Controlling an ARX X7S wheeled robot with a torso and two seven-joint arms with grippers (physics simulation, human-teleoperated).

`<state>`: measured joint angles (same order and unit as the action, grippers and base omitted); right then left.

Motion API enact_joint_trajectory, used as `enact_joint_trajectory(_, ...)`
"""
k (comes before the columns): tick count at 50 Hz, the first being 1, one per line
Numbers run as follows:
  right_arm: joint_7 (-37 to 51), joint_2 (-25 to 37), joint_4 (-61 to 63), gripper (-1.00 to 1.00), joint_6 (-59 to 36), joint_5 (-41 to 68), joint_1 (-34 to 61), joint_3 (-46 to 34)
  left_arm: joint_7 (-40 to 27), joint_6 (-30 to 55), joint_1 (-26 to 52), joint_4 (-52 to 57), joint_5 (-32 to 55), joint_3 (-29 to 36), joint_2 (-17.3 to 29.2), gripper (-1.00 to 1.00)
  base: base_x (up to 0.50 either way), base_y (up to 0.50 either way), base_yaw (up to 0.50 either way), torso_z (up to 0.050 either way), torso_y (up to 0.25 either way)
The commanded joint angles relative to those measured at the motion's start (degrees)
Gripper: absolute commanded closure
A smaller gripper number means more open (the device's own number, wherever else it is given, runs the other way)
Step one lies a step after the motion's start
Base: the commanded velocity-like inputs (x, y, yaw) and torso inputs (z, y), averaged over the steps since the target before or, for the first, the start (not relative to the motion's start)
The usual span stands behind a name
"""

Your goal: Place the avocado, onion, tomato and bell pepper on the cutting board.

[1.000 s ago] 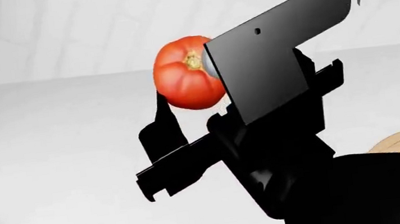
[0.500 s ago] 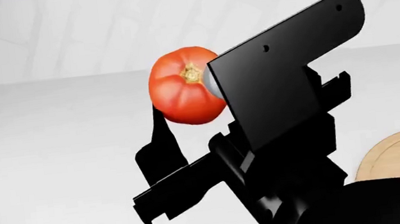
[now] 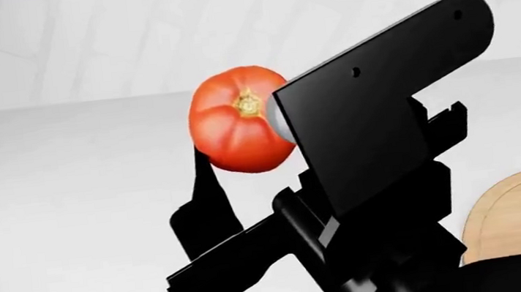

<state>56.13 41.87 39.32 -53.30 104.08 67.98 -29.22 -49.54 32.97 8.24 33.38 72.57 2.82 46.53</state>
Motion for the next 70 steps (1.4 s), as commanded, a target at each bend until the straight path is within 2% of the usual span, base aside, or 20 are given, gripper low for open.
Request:
enact_joint_trajectory(1, 0.85, 0.05, 0.57, 1.0, -0.31, 1.26, 1.42, 0.27, 1.55, 0.01, 1.68, -4.42, -2.74, 2.46, -1.83, -1.0, 0.0, 0.0, 0.0, 0.0, 0.0)
enact_joint_trajectory(17, 3.04, 1.06, 1.77, 1.0, 0.68, 4.26, 1.88, 0.27, 2.43, 0.51, 4.3, -7.36, -4.39, 4.57, -3.44, -1.0, 0.0, 0.0, 0.0, 0.0, 0.0)
enact_joint_trajectory(40, 6.0, 2.38, 3.65, 1.0, 2.19, 8.54, 2.84, 0.14, 3.28, -1.51, 2.69, -12.8, -7.49, 5.28, -5.51, -1.0, 0.0, 0.0, 0.0, 0.0, 0.0)
enact_joint_trajectory(60, 6.23, 2.87, 4.03, 1.0, 2.75, 9.04, 2.65, 0.02, 6.21, -1.38, 6.34, -19.12, -10.48, 8.47, -7.84, -1.0, 0.0, 0.0, 0.0, 0.0, 0.0)
enact_joint_trajectory(61, 6.24, 2.88, 4.05, 1.0, 2.77, 8.99, 2.54, -0.02, 6.18, -1.56, 6.05, -18.54, -10.49, 8.33, -7.68, 1.0, 0.0, 0.0, 0.0, 0.0, 0.0)
enact_joint_trajectory(70, 6.92, 3.28, 4.4, 1.0, 3.21, 9.65, 2.55, -0.08, 5.14, -1.24, 4.65, -14.22, -8.56, 7.13, -6.21, 1.0, 0.0, 0.0, 0.0, 0.0, 0.0)
